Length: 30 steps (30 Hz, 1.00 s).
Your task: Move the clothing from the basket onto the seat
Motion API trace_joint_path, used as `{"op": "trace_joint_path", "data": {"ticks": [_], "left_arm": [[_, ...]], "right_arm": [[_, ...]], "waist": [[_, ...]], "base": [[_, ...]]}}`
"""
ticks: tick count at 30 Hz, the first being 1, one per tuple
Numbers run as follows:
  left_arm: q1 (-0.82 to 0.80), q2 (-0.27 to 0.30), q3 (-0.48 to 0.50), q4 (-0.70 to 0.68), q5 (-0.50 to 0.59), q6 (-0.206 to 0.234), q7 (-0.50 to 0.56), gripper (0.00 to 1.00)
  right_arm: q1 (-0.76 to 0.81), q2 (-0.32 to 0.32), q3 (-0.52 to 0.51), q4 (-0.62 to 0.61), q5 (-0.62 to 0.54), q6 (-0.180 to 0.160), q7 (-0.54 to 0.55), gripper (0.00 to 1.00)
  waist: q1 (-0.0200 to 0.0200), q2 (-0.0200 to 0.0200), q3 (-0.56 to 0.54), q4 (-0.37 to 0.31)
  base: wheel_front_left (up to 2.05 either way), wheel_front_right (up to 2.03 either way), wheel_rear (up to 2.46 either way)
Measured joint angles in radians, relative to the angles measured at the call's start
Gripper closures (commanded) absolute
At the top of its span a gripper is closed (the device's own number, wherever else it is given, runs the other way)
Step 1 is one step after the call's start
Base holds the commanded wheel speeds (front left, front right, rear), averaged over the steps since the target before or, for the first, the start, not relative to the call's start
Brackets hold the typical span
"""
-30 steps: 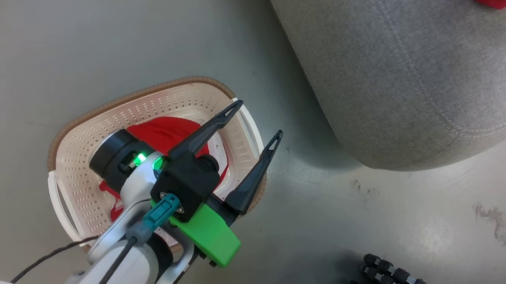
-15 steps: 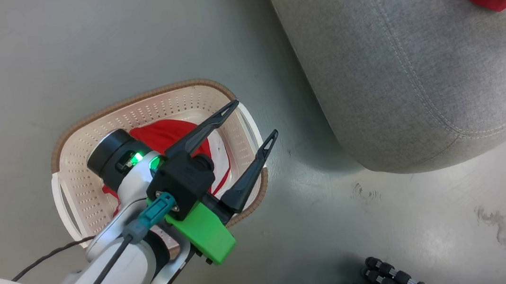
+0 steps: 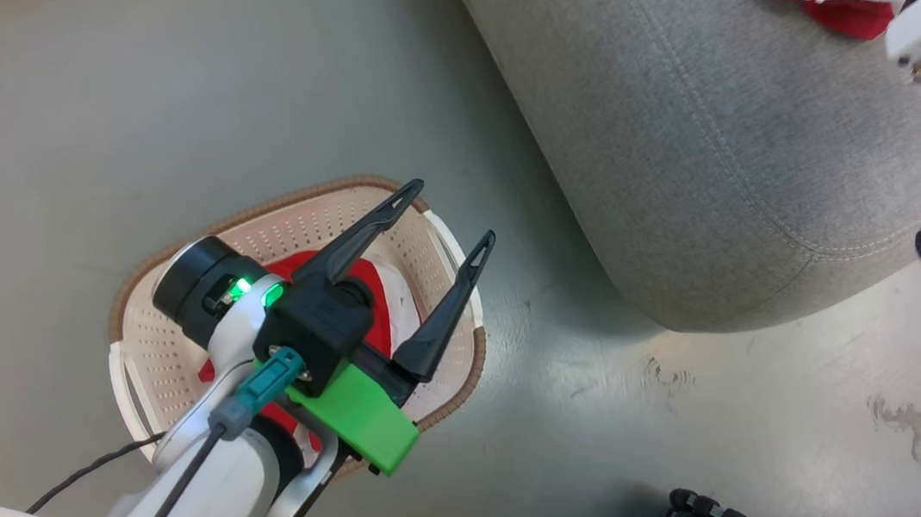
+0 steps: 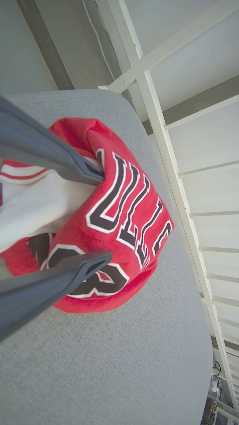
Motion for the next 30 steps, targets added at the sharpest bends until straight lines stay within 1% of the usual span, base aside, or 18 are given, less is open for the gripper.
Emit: {"op": "trace_joint_path", "data": {"ticks": [5, 6, 12, 14, 17, 21, 28, 30], "left_arm": [[0.003, -0.003, 0.011, 0.026, -0.001, 0.000, -0.023, 0.00], [0.005, -0.003, 0.013, 0.030, -0.003, 0.001, -0.030, 0.00], [0.043, -0.009, 0.037, 0.062, -0.012, 0.020, -0.066, 0.00], [0.051, -0.016, 0.043, 0.067, -0.014, 0.028, -0.077, 0.00], [0.067, -0.030, 0.054, 0.081, -0.021, 0.046, -0.096, 0.00], [0.091, -0.034, 0.082, 0.095, -0.038, 0.071, -0.121, 0.00], [0.140, -0.044, 0.126, 0.130, -0.062, 0.124, -0.160, 0.00], [0.151, -0.044, 0.139, 0.144, -0.063, 0.132, -0.172, 0.00]], "right_arm": [[0.043, 0.022, 0.006, -0.015, -0.017, 0.010, 0.000, 0.00], [0.052, 0.025, 0.007, -0.021, -0.018, 0.018, 0.000, 0.00], [0.106, 0.042, 0.029, -0.075, -0.046, 0.036, 0.000, 0.00], [0.127, 0.050, 0.033, -0.101, -0.061, 0.036, 0.000, 0.00], [0.155, 0.054, 0.040, -0.142, -0.071, 0.046, 0.000, 0.00], [0.193, 0.064, 0.052, -0.206, -0.084, 0.054, 0.000, 0.00], [0.267, 0.100, 0.084, -0.297, -0.112, 0.064, 0.000, 0.00], [0.287, 0.109, 0.093, -0.319, -0.121, 0.067, 0.000, 0.00]], "waist": [[0.0000, 0.0000, -0.032, -0.002], [0.0000, 0.0000, -0.039, -0.001], [-0.0001, 0.0000, -0.088, 0.003], [-0.0001, 0.0000, -0.106, 0.007], [-0.0001, 0.0000, -0.131, 0.017], [-0.0001, 0.0000, -0.160, 0.040], [-0.0001, 0.0000, -0.205, 0.101], [-0.0001, 0.0000, -0.218, 0.120]], "base": [[0.00, 0.00, 0.00], [0.00, 0.00, 0.00], [0.00, 0.00, 0.00], [0.00, 0.00, 0.00], [0.00, 0.00, 0.00], [0.00, 0.00, 0.00], [0.00, 0.00, 0.00], [0.00, 0.00, 0.00]]}}
